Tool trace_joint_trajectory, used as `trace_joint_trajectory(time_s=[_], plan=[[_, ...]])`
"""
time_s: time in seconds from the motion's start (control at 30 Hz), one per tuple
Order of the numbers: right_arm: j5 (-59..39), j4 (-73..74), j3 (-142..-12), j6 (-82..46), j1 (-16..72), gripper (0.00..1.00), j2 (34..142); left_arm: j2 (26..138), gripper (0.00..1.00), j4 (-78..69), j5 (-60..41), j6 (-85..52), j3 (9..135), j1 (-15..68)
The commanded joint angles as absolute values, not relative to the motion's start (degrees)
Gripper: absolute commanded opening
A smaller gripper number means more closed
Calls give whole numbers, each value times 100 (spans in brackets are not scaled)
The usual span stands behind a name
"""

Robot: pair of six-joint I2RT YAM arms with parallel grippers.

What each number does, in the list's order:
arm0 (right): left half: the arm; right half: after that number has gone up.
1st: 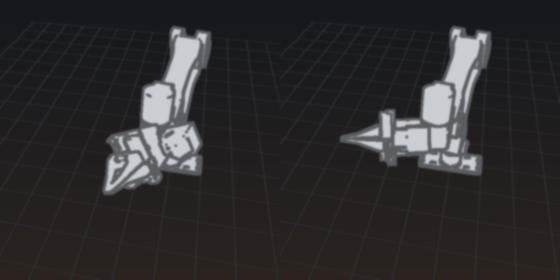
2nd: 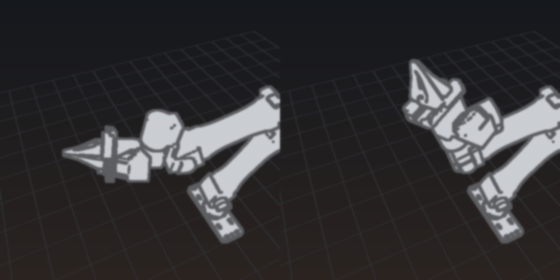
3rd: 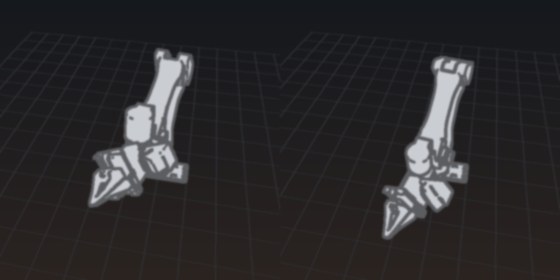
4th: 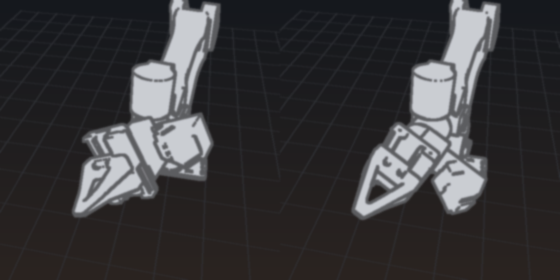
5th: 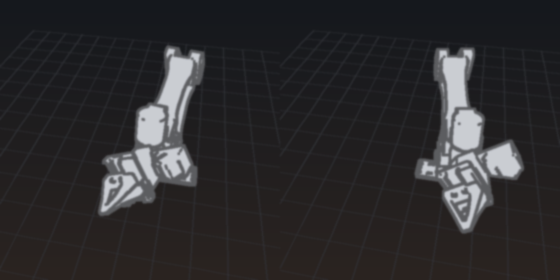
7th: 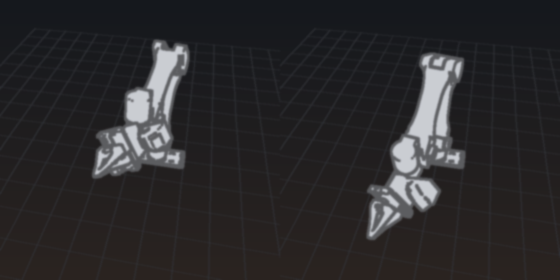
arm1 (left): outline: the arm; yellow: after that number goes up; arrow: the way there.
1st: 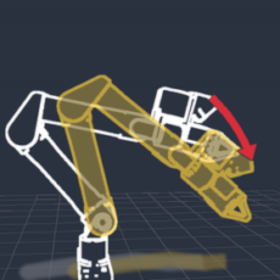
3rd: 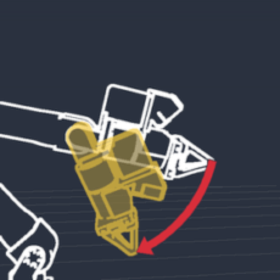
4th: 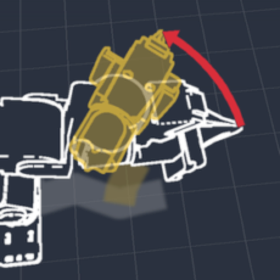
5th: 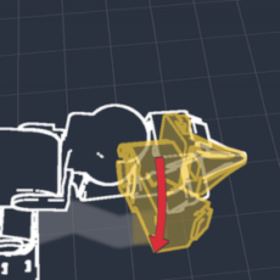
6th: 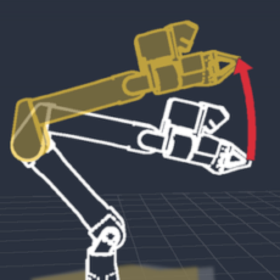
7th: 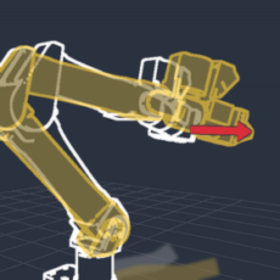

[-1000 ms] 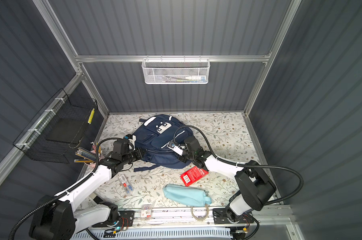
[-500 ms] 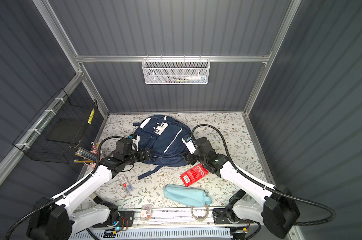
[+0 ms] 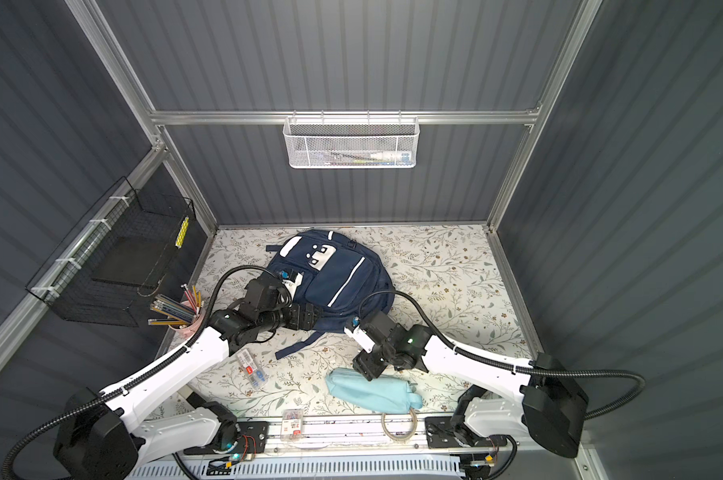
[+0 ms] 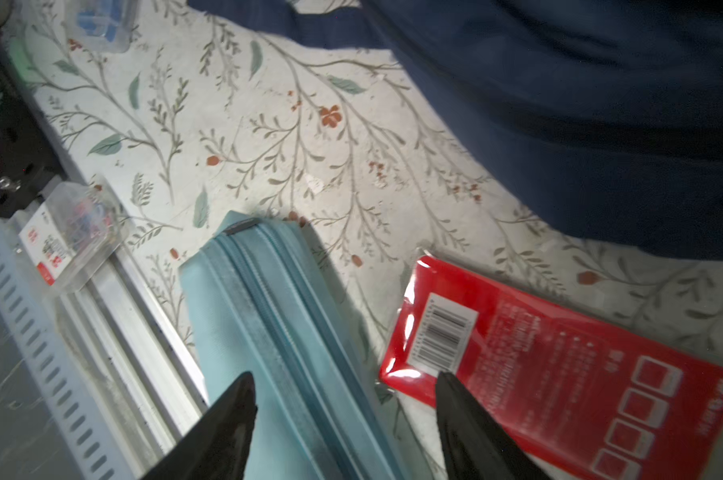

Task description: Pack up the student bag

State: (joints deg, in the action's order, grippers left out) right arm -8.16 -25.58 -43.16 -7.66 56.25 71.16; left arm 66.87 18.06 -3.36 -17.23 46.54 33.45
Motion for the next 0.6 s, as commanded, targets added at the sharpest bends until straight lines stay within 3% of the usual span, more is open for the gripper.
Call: trace_joint_trajectory(time_s=[0.0, 0.43, 0.5, 0.57], plan=[[-1032, -2495, -4118, -829, 5955, 70, 7063, 6801, 100, 1897, -247, -1603, 4614, 3340], [-844, -2902, -4474, -815, 6194, 61, 7678, 6875, 100, 1956, -149, -1587, 4787, 3335], [-714, -3039, -4598, -765, 6222, 54, 7843, 6890, 100, 1889, -176, -1651, 4771, 3340], [-513, -3109, -4658, -727, 6222, 33, 7899, 6888, 100, 1843, -210, -1683, 4781, 3340]])
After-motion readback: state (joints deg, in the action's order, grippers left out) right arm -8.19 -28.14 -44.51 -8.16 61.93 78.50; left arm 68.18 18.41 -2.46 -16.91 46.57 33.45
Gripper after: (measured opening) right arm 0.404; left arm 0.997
